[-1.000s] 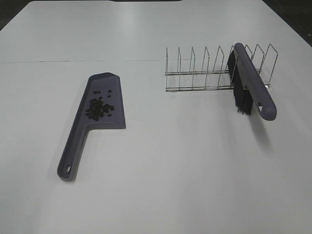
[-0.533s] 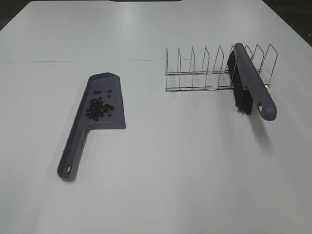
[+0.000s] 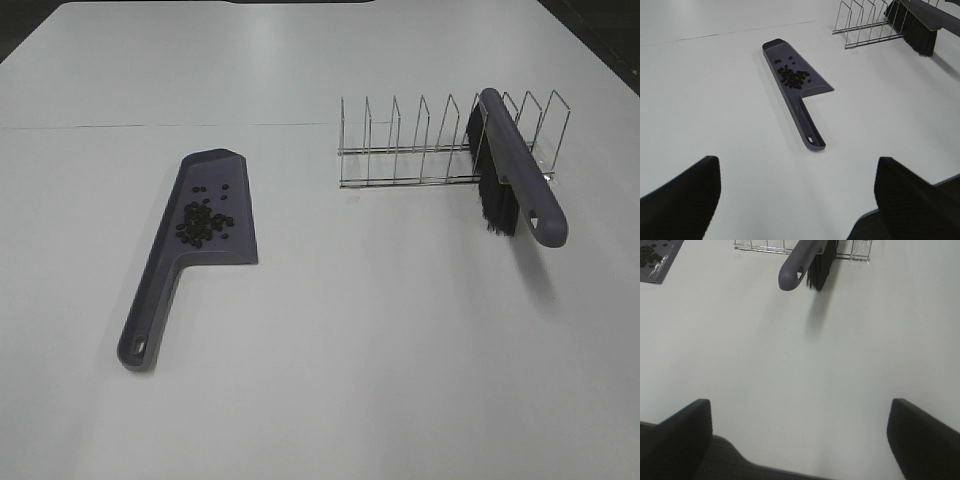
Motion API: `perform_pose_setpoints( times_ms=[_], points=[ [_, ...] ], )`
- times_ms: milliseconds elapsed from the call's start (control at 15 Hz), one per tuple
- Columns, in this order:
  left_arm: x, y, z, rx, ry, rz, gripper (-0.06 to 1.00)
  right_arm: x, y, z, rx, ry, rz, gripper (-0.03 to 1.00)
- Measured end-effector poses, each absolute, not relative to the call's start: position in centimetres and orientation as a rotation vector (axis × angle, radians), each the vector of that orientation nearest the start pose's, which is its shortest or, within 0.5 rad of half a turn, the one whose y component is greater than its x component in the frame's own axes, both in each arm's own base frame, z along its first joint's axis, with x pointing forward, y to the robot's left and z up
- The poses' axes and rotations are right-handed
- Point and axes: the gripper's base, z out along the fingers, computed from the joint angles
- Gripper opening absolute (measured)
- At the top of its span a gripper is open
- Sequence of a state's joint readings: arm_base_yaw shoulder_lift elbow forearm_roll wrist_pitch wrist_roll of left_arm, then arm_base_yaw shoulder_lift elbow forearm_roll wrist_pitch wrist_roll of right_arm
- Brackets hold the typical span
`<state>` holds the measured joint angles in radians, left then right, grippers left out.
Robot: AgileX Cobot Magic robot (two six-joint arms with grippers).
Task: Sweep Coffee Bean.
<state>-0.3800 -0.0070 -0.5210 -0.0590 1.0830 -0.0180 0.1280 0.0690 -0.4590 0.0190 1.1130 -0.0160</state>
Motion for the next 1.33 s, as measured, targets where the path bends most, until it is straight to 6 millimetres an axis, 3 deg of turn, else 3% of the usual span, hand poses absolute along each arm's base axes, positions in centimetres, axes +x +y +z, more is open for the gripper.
perform_pose_setpoints(
  times_ms=[600,1333],
  points=[
    [-0.98,-0.40,28.13,0.060,2.039,-0.128,0.77,0.65,0.24,26.16,-0.159,2.202,0.086,0.82],
    [-0.98,-0.40,28.13,0.060,2.039,-0.127,0.77,0.65,0.24,26.16,-0.159,2.202,0.086,0.82]
  ],
)
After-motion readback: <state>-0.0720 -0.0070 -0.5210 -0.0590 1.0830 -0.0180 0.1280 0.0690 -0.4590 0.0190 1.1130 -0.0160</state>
